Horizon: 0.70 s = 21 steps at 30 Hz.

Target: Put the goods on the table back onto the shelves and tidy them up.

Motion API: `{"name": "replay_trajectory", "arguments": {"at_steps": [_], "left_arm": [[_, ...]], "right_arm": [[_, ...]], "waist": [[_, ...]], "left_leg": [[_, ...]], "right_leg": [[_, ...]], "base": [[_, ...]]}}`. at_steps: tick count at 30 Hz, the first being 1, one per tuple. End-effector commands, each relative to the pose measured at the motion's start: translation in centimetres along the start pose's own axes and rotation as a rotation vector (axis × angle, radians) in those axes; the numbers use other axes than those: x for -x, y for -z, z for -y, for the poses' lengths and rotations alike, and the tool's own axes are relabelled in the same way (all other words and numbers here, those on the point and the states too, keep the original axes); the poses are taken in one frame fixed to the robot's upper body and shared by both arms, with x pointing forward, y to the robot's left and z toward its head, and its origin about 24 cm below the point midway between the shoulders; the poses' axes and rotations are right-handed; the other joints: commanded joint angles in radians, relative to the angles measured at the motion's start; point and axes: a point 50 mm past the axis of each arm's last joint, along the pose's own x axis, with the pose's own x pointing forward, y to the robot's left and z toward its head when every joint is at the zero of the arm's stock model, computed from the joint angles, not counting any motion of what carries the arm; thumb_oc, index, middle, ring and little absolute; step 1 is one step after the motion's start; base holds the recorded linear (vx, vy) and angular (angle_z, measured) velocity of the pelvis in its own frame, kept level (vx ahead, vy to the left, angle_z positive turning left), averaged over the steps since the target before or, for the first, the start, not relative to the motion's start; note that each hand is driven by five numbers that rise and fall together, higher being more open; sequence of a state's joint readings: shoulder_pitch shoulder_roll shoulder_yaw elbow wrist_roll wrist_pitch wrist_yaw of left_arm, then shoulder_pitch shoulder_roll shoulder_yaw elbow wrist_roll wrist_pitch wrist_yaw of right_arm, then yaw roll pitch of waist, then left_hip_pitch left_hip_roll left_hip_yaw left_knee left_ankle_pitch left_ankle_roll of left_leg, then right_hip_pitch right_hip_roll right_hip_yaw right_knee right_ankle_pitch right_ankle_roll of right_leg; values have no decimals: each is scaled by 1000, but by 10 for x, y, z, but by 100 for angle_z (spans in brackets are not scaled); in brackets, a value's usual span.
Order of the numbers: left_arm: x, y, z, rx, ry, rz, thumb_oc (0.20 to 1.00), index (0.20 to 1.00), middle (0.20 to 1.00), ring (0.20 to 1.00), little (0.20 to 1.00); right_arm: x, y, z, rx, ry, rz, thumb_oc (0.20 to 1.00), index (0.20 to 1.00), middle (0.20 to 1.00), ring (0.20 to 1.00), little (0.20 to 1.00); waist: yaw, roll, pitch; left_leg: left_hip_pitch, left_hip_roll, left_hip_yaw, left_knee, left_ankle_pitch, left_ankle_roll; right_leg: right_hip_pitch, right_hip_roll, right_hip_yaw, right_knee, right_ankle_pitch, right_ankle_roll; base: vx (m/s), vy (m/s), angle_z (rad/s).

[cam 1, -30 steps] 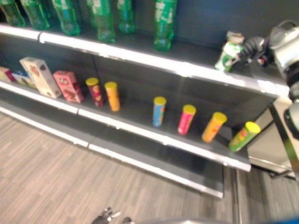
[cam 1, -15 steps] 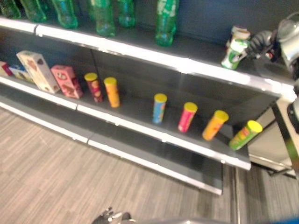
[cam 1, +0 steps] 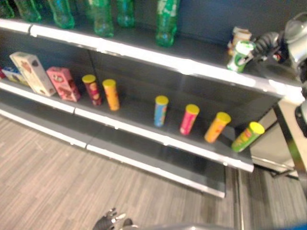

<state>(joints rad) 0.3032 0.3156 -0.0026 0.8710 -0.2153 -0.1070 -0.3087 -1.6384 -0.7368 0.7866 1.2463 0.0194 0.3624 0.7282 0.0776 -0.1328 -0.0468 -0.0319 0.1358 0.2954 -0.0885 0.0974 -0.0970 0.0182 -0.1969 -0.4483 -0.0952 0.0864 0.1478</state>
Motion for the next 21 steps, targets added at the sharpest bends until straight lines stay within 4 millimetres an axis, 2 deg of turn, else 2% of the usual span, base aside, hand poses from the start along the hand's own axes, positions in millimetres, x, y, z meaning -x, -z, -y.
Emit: {"name": "replay_trajectory", "arguments": {"at_steps": [1,11,12,13,21], "left_arm": [[-3,-16,-2,-81,22,52,1000,1000,1000,1000,1000],[-3,-18,-2,-78,19,62,1000,1000,1000,1000,1000],[-3,-17,-1,-77,19,61,1000,1000,1000,1000,1000],[-3,-17,-1,-74,17,58,1000,1000,1000,1000,1000],[-3,-16,-2,-77,14,56,1000,1000,1000,1000,1000]], "right_arm": [[37,-15,39,64,156,-7,200,200,200,200,200],[32,-20,33,71,140,16,200,200,200,200,200],[32,-20,33,69,146,17,520,520,520,520,520],[33,-19,35,64,160,14,1000,1000,1000,1000,1000],[34,-22,37,62,188,6,1000,1000,1000,1000,1000]], "waist": [[22,-19,28],[19,-21,34],[19,-21,35],[20,-21,35],[20,-22,35]], "left_leg": [[62,-14,37,1,-47,-40],[64,-14,44,1,-51,-34],[64,-14,44,1,-51,-35],[63,-14,44,1,-51,-35],[63,-13,44,1,-52,-34]], "right_leg": [[99,9,-26,8,-11,21],[95,9,-17,8,-11,20],[95,9,-18,8,-11,21],[95,9,-19,8,-11,21],[95,9,-16,8,-9,20]], "base": [[-3,8,-5],[-7,4,-5],[0,0,0],[0,0,0],[0,0,0]]}}
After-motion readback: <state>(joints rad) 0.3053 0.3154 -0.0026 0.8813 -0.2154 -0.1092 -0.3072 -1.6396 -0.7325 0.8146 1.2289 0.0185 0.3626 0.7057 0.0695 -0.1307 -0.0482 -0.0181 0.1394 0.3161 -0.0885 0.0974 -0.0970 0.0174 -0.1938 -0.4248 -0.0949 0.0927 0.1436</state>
